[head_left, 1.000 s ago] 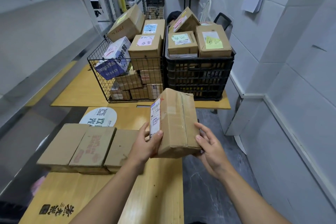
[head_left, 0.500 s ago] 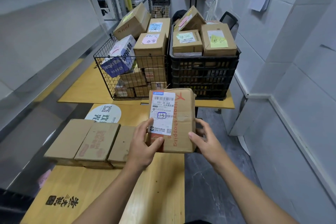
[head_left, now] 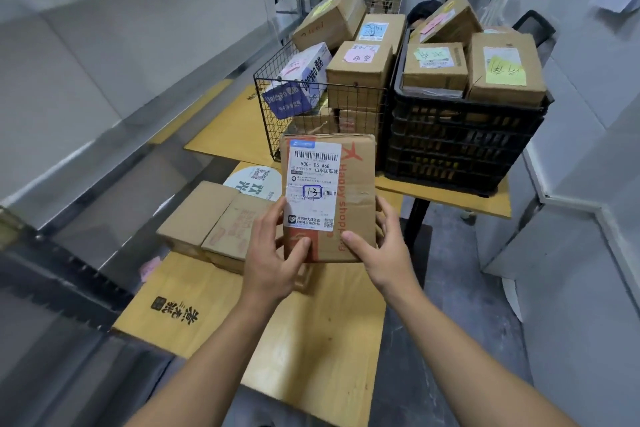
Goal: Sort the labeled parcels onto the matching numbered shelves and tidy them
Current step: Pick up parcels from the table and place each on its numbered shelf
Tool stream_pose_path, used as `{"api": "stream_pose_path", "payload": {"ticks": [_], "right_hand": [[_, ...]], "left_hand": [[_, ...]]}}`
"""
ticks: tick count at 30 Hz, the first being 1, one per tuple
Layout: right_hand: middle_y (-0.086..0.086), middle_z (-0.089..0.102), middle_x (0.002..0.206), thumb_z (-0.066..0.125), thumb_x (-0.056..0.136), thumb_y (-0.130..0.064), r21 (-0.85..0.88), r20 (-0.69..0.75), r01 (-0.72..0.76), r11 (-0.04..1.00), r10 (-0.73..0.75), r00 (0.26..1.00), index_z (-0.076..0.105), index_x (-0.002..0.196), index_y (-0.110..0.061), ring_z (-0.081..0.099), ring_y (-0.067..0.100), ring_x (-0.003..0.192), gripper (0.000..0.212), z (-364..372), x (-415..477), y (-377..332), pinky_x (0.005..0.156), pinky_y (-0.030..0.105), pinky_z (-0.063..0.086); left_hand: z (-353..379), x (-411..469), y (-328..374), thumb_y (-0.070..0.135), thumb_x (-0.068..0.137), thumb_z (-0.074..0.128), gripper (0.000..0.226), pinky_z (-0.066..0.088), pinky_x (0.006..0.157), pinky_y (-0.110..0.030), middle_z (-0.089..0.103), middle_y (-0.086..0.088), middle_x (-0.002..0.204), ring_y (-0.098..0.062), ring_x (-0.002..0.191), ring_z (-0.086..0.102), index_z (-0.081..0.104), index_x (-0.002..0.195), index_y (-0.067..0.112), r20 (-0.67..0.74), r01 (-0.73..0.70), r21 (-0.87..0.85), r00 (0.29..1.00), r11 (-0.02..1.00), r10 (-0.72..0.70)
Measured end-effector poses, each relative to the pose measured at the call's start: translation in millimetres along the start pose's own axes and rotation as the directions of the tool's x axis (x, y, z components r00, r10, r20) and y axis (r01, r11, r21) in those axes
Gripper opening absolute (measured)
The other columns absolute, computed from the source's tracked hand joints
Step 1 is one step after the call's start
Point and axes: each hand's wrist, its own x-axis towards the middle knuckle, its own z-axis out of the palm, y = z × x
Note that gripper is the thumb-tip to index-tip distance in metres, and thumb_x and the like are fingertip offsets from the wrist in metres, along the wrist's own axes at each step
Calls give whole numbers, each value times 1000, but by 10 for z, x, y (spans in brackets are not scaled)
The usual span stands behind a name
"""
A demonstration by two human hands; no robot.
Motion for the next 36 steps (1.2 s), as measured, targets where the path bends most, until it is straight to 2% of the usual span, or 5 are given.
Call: {"api": "stream_pose_path", "payload": {"ticks": [11, 17, 23, 31, 36], "right_hand": [[0, 63, 134, 82, 81, -21, 171, 188, 5, 985, -38, 981, 45, 141, -39, 62, 14, 122, 73, 1090, -74, -239, 106, 47, 50], [-4, 62, 135, 82, 79, -20, 196, 309, 40, 980, -100, 946, 47, 134, -45, 61, 15, 123, 70, 1814, -432, -447, 108, 45, 49], [-6, 62, 134, 81, 79, -29, 239, 442, 15, 971, -123, 889, 46, 139, -44, 63, 15, 121, 71, 2511, -1084, -702, 100, 49, 54], [-9, 60, 133, 77, 87, -23, 307, 580, 25, 952, -207, 788, 40, 143, -41, 60, 15, 122, 70, 3459, -2037, -1135, 98, 49, 56], [-9, 60, 132, 76, 89, -24, 373, 684, 17, 928, -287, 671, 38, 143, -42, 61, 15, 122, 68, 4033, -2721, -1531, 97, 47, 57]], "left_hand": [[-1140, -321, -38, 26, 81, 71, 68, 51, 92, -30, 43, 19, 139, -14, 125, 51, 41, 141, 36, -197, 30, 96, 980, 995, -11], [-2055, -741, -45, 33, 83, 66, 56, 34, 95, -5, 51, 10, 129, 7, 116, 46, 50, 137, 23, -265, 131, 303, 963, 944, -49], [-3293, -1437, -72, 44, 90, 56, 55, 39, 104, -41, 53, -1, 133, -23, 122, 47, 46, 140, 22, -191, 295, 709, 955, 640, -229], [-4655, -2485, 370, 48, 92, 50, 57, 37, 103, -40, 47, -2, 140, -26, 127, 43, 39, 144, 27, -349, 428, 892, 858, 148, -377], [-5300, -3124, 635, 47, 91, 51, 55, 42, 99, -42, 51, -3, 136, -27, 123, 47, 43, 141, 26, -521, 565, 825, 769, 13, -369]]}}
